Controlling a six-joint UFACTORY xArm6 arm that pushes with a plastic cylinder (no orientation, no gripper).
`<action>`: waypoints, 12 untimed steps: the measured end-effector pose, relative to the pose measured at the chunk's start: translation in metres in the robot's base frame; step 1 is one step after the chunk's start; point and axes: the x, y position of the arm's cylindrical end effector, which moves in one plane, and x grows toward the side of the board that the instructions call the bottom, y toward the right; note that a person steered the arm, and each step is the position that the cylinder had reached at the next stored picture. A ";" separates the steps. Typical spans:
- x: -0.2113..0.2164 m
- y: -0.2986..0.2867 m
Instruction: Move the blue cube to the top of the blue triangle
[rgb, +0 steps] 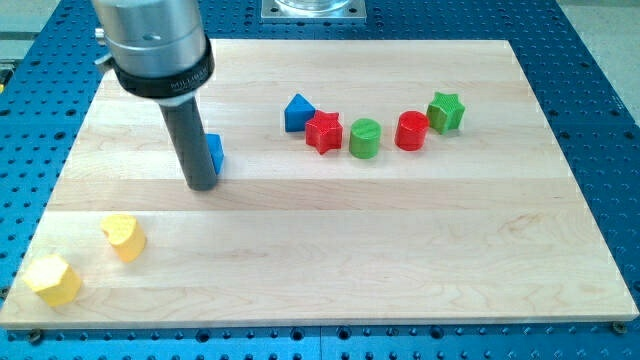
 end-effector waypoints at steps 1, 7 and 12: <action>-0.040 -0.012; -0.095 -0.023; -0.109 0.030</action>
